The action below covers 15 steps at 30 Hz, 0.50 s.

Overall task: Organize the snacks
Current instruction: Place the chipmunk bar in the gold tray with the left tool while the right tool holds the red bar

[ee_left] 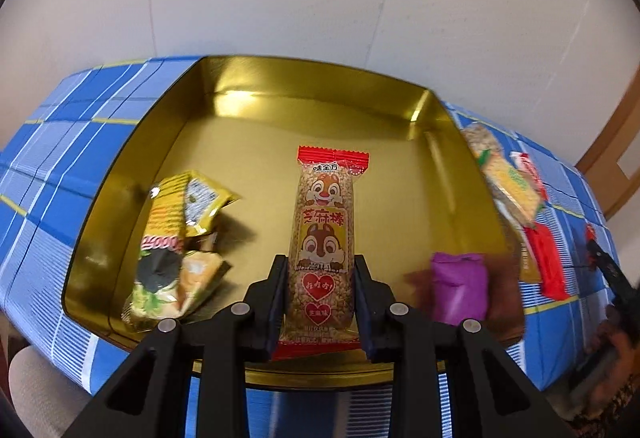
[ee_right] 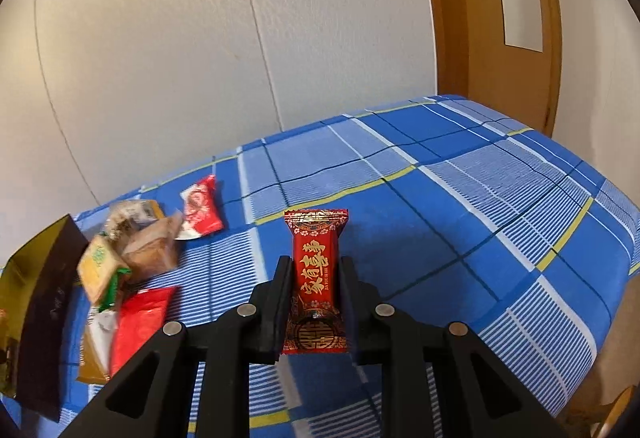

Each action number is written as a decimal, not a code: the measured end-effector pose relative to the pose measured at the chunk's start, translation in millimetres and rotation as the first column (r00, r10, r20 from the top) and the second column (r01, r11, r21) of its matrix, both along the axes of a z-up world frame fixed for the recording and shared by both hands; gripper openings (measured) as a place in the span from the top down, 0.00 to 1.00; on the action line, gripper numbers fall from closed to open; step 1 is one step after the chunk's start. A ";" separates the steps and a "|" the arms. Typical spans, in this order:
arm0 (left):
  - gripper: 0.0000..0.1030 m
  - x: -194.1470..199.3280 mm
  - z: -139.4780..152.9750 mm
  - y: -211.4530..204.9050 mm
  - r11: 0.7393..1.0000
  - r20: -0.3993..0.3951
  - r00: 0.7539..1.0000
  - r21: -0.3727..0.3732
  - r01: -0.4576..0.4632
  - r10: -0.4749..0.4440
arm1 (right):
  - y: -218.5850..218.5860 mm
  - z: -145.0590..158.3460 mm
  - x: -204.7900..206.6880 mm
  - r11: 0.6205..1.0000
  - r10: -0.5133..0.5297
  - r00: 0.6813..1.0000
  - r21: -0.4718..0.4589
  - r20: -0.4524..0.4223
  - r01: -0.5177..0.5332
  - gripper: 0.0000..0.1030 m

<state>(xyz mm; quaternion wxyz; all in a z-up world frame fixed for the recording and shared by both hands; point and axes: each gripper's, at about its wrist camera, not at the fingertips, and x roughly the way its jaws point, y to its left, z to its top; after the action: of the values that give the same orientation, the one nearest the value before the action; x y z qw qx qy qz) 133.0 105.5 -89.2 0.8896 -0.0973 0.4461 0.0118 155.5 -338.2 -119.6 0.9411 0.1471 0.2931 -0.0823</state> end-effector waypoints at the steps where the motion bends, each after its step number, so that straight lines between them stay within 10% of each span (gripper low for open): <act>1: 0.70 -0.7 -1.5 3.2 1.000 -0.003 1.000 0.000 -0.007 0.007 | 2.8 1.2 -1.9 1.000 0.010 1.000 0.000 0.010 -0.010 0.78; 15: 0.70 6.4 -12.5 24.8 0.995 -0.019 0.997 0.073 -0.074 0.075 | 25.3 1.7 -17.2 0.997 0.081 0.996 0.008 0.045 -0.081 0.78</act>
<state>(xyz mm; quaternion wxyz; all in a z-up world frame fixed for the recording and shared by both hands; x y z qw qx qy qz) 139.4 130.3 -101.7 0.8865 -0.0817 0.4512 0.0621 138.3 -313.0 -117.9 0.9492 0.1414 0.2783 -0.0395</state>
